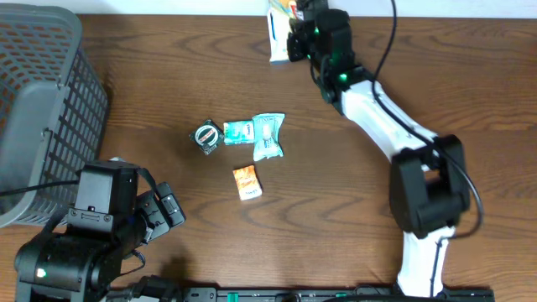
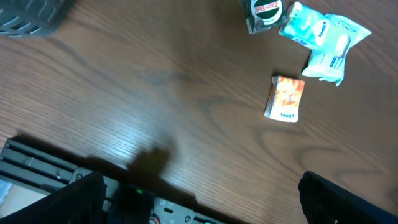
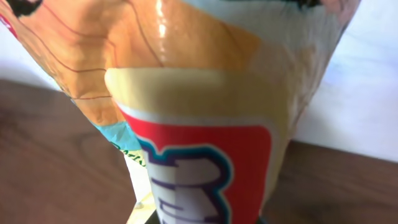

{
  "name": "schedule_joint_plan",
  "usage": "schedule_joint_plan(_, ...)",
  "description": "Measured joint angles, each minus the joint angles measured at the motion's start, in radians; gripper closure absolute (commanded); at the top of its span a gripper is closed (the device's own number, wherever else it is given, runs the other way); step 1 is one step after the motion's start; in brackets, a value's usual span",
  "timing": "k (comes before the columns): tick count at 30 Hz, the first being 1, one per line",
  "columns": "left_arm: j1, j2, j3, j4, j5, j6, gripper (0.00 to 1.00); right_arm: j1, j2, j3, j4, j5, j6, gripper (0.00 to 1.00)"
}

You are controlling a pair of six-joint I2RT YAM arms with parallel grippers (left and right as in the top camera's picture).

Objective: Scan the item barcode
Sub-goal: 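Swing the snack bag to the back-right corner of the table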

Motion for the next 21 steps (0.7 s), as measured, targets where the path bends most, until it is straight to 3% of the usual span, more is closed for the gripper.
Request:
schedule_joint_plan(8,0.0,0.0,0.0,0.0,0.0,0.0,0.02,0.0,0.235,0.215,0.079,0.048,0.002,0.99)
schedule_joint_plan(21,0.0,0.0,0.0,0.0,0.0,0.0,0.02,-0.006,0.258,0.234,0.083,0.077,0.002,0.99)
